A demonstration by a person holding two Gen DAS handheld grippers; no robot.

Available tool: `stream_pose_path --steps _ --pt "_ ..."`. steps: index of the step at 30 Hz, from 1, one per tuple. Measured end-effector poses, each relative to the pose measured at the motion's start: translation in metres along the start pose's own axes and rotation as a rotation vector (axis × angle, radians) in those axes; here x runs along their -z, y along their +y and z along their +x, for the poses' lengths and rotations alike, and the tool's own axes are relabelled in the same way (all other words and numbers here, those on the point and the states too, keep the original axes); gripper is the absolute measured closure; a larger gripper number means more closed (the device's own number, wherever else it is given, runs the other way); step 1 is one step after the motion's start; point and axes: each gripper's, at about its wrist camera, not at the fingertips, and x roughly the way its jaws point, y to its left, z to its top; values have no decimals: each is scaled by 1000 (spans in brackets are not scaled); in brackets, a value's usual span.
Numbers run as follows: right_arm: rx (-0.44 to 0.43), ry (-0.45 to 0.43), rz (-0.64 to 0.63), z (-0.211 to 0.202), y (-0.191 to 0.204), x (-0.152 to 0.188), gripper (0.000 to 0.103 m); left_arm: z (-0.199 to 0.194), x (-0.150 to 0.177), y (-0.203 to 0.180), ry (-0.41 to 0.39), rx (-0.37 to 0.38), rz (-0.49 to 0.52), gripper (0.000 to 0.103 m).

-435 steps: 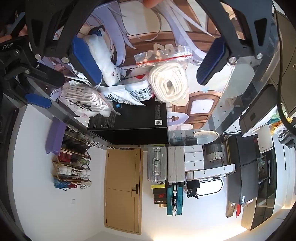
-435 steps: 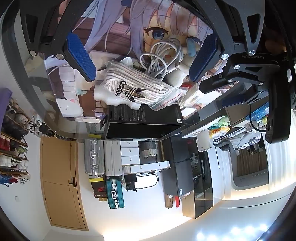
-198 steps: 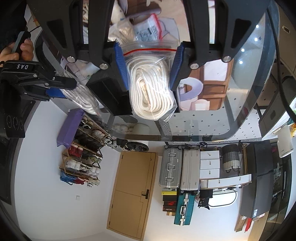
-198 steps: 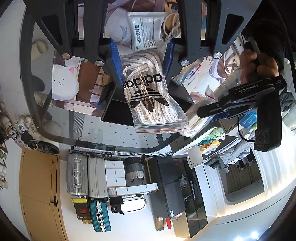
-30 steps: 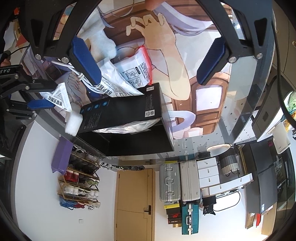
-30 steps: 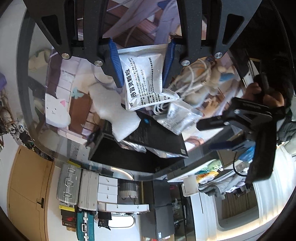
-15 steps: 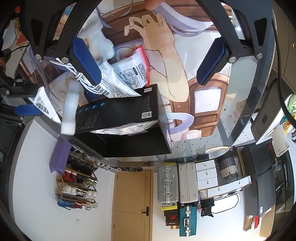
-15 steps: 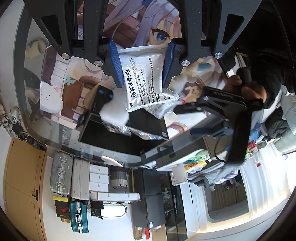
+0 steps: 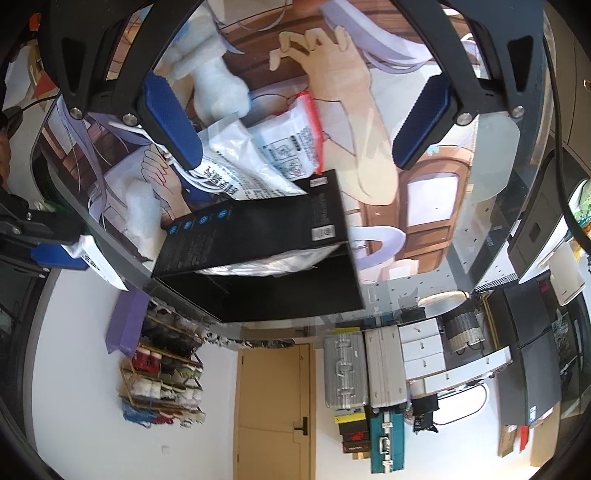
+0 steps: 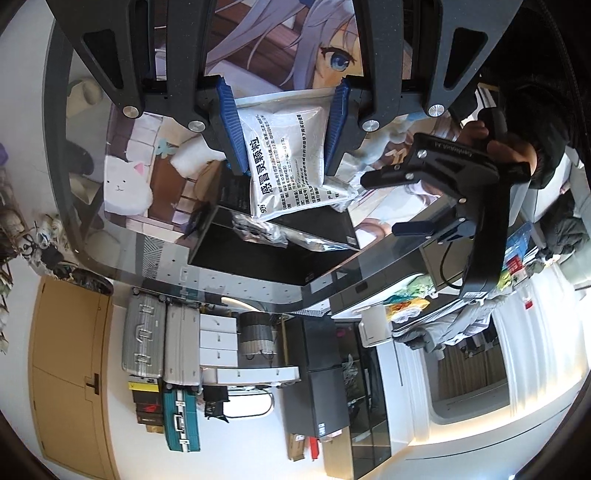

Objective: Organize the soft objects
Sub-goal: 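Grasp the white packet with red edge with the left tool while the right tool holds the sachet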

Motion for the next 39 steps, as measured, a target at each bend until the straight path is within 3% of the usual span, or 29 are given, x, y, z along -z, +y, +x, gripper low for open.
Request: stream_pose_path --steps 12,21,23,27,32,39 --pt "30 9 35 2 -13 3 61 16 -13 -15 47 -22 -17 2" --pt "30 22 41 6 -13 4 61 28 -7 -25 91 -26 26 40" --pt "29 25 41 7 -12 4 61 26 -6 -25 79 -37 45 59" --pt "29 26 38 7 -12 3 61 22 -3 -22 59 -8 49 79" --pt "30 26 39 7 -12 3 61 16 -3 -17 45 24 32 90" --pt "29 18 37 6 -12 2 61 8 -4 -14 21 41 13 92"
